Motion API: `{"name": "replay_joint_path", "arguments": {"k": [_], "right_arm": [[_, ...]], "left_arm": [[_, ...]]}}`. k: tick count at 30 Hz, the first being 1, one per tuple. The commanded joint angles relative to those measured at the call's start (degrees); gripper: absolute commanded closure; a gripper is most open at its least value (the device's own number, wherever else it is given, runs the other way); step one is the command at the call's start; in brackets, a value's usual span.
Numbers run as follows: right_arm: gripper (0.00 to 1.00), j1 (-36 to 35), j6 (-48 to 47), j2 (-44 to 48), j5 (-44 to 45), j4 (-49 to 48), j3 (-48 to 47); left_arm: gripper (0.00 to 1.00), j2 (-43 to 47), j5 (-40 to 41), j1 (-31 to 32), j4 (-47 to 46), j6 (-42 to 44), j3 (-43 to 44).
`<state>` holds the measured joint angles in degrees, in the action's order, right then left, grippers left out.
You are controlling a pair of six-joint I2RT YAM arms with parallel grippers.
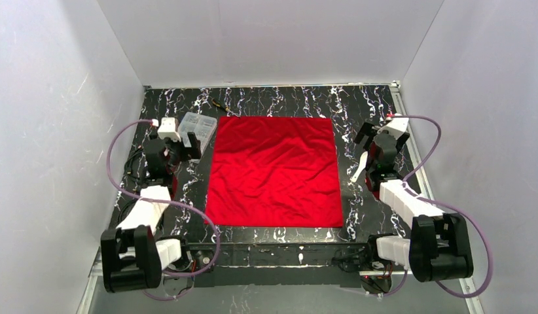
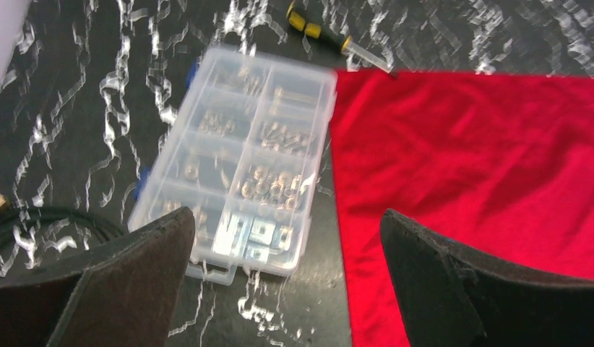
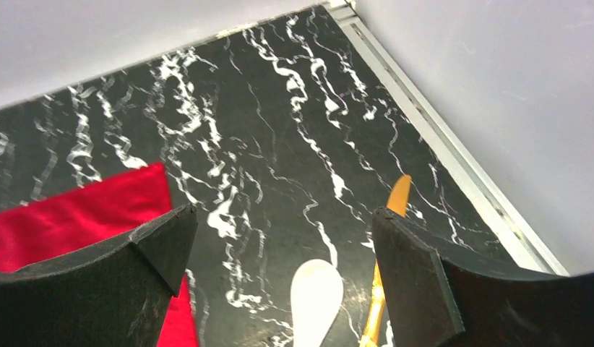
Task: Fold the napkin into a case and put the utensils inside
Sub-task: Pick up the flattened napkin from the center of the board.
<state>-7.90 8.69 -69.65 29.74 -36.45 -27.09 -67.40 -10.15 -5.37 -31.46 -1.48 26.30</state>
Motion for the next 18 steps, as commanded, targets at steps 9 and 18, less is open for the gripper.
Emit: {"name": "replay_joint_path", "arguments": {"k": [9,18], "right_arm": [[0.00,0.08,22.66,6.72,-22.84,38.70,-21.77],[0.00,-17.74,27.33,5.00,2.32,79.62,-31.16]], "left_arm": [[0.01,4.50,-26.52,-2.46,63.87,24.98,32.90],[0.01,13.02,-30.81,-1.32,90.18,62.33,28.09]]}}
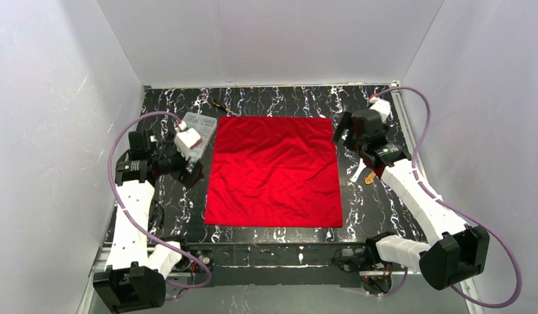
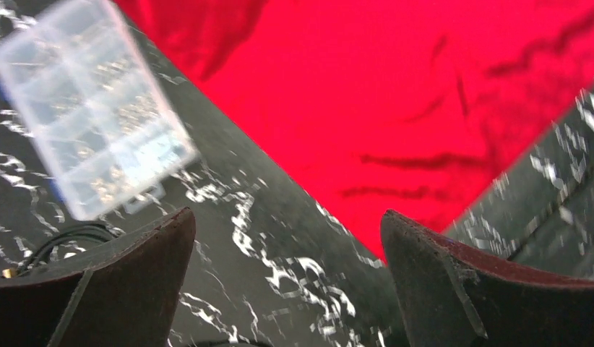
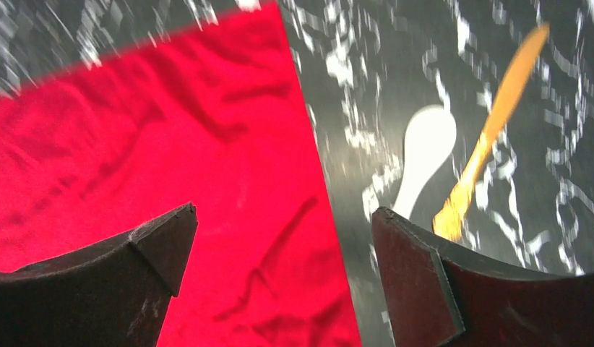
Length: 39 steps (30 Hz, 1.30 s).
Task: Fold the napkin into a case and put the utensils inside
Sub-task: Pick up the flattened napkin from the center of the board.
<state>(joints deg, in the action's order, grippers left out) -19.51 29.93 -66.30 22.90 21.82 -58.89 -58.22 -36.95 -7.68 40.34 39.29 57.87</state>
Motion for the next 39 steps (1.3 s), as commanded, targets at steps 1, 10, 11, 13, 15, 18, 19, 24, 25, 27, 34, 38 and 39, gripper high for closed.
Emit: {"name": "replay_joint_path", "arguments": {"k": [1,10,11,13,15,18,19,24,25,27,34,38,39], "right_arm": [[0.00,-7.96,8.23,2.72,9.79,23.24,1.76],[0.00,-15.47,23.16,9.63,6.68,36.29,12.83],[0.00,-15.66,24.02,10.21,5.75,36.39,14.09],[0.00,-15.99,25.59,11.52,3.42,35.72,16.90],[0.00,-16.26,26.37,12.79,1.07,34.45,19.48],[0.00,-17.07,26.48,14.04,-1.98,32.73,22.13],[0.00,-17.40,26.02,14.36,-3.62,31.84,23.12],[0.00,-19.24,24.83,16.23,-8.07,28.90,27.51],[0.00,-19.51,25.15,16.86,-8.63,28.77,28.30],[0.00,-19.73,26.03,18.51,-9.70,27.80,29.99],[0.06,-19.69,26.53,17.42,-11.82,19.30,34.32],[0.10,-19.69,25.80,15.52,-12.37,16.79,35.56],[0.11,-19.69,25.79,15.57,-12.27,16.50,35.78]], "left_arm": [[0.01,4.28,-3.81,1.57,20.39,24.91,-4.61],[0.01,3.91,2.75,14.16,20.33,31.09,-12.26],[0.01,3.19,3.32,15.17,19.94,31.21,-12.70],[0.01,2.05,5.30,17.68,18.35,31.69,-14.16],[0.01,1.57,6.83,19.28,16.36,32.97,-16.14],[0.04,1.97,8.98,21.62,13.64,35.33,-19.17],[0.04,2.34,9.74,22.38,12.78,36.34,-20.15],[0.06,4.94,12.64,24.39,6.56,39.37,-25.02],[0.06,5.03,12.76,24.53,5.62,39.86,-25.65],[0.08,5.24,13.16,24.64,4.69,41.32,-27.01],[0.16,5.29,13.54,24.90,1.05,43.33,-29.66],[0.23,3.86,14.39,24.86,-1.60,42.68,-29.98],[0.23,3.53,14.37,24.90,-2.19,42.57,-30.05]]}}
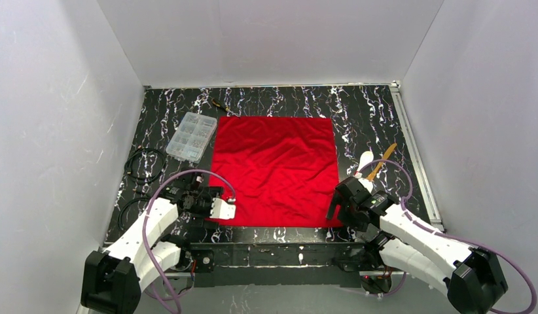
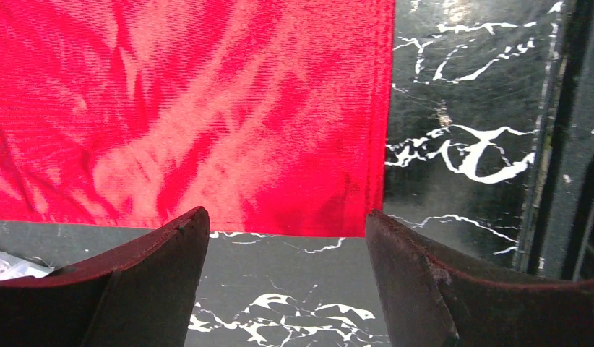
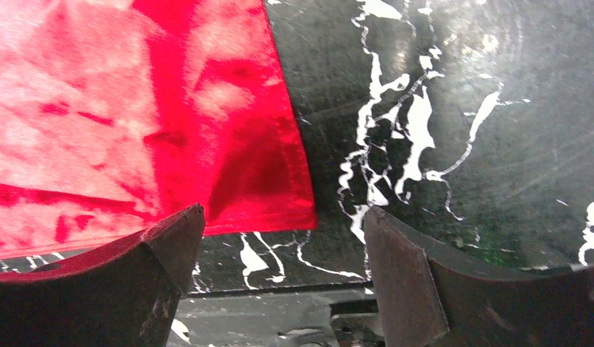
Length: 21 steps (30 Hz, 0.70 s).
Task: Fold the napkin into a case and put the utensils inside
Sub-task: Pick up the flattened napkin from the center of the board.
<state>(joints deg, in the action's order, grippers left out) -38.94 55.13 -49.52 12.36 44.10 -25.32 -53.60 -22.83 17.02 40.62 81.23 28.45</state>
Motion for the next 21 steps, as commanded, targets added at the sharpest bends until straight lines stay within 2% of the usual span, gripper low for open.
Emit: {"name": "replay_joint_path", "arguments": {"k": [1,6,10,12,14,17,21], "right_arm": [[0.13,-0.33,0.51,-1.08,-1.61,-6.00,2.35],[0.18,-0.26,0.99,0.57,-1.37,-6.13,3.23],[0.18,-0.27,1.17,1.98,-1.02,-5.52,3.43],[0.18,-0.26,1.20,1.93,-1.09,-5.64,3.44],[0.18,-0.27,1.09,1.52,-1.06,-5.71,3.44],[0.18,-0.31,0.81,0.81,-0.89,-5.92,3.25],[0.21,-0.27,0.39,0.68,-0.59,-5.68,2.59]], "left_arm": [[0.24,-1.45,0.06,0.16,-3.00,0.48,-0.67],[0.26,-1.58,-0.44,0.21,-1.04,3.27,-0.84],[0.24,-0.73,-0.32,0.19,11.02,8.58,1.90],[0.22,1.12,-0.18,0.19,13.72,11.39,1.44],[0.22,3.81,0.76,0.21,12.96,14.11,-1.14],[0.22,6.02,3.07,0.21,6.47,15.67,-6.16],[0.24,2.82,3.44,0.19,2.63,14.69,-6.66]]}}
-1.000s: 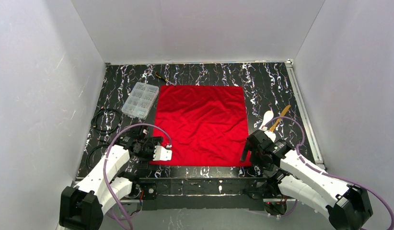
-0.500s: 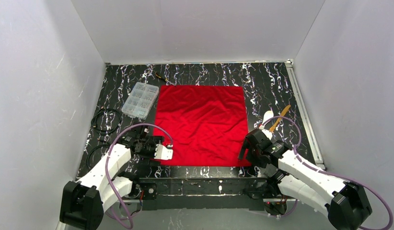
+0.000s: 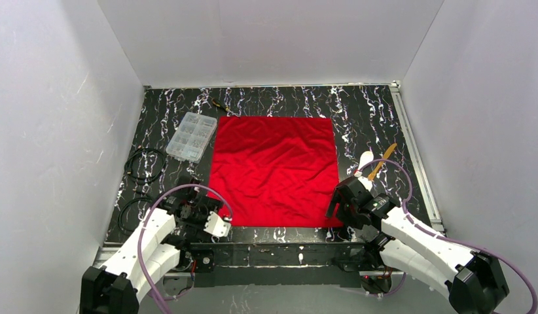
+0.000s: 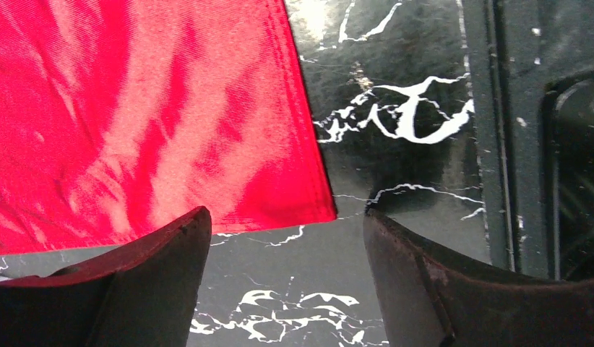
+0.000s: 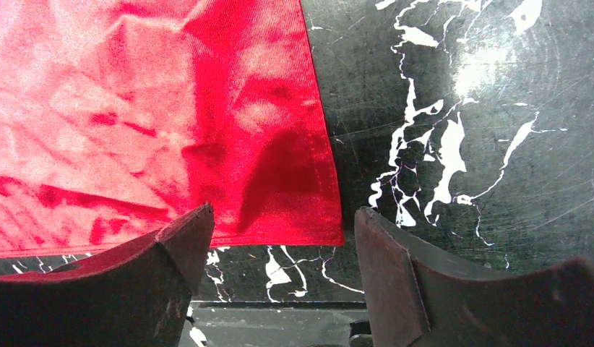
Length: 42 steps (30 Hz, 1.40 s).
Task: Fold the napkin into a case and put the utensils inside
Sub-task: Pick up the flattened napkin from the center of the board.
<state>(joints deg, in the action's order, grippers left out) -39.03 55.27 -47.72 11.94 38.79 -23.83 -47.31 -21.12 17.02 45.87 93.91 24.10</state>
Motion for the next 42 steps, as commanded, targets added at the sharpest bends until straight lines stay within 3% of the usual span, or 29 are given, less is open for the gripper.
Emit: {"name": "replay_joint_path", "arguments": {"k": [1,6,11,15,19,26,34,42], "right_arm": [[0.21,-0.18,0.28,-1.02,-0.04,-0.27,1.03],[0.26,-0.18,0.28,-0.14,0.26,-0.20,0.99],[0.33,-0.17,0.20,-0.14,0.44,-0.36,0.98],[0.44,-0.22,-0.72,-1.38,0.80,-0.98,0.16],[0.61,-0.19,-2.80,-2.18,3.48,-0.81,-3.28],[0.99,-0.18,-5.39,-1.45,8.31,2.23,-10.98],[0.99,-0.17,-5.96,4.25,11.04,9.65,-17.75],[0.99,-0.16,-11.40,7.53,15.52,15.03,-31.34]], "left_arm": [[0.26,-4.60,1.78,0.21,-3.27,1.59,-2.00],[0.41,-9.87,2.20,0.29,-4.60,1.47,-0.59],[0.59,-9.26,2.72,0.47,-2.60,3.58,-1.65],[0.81,-8.49,2.35,0.47,-2.50,2.20,-1.39],[1.00,-9.61,2.07,0.47,-3.58,-3.46,3.18],[1.00,-10.62,-0.89,0.47,-4.61,-18.70,16.96],[1.00,-6.24,-3.99,0.47,-2.47,-22.89,23.18],[1.00,-4.02,-3.95,0.47,-5.56,-34.62,34.02]]}}
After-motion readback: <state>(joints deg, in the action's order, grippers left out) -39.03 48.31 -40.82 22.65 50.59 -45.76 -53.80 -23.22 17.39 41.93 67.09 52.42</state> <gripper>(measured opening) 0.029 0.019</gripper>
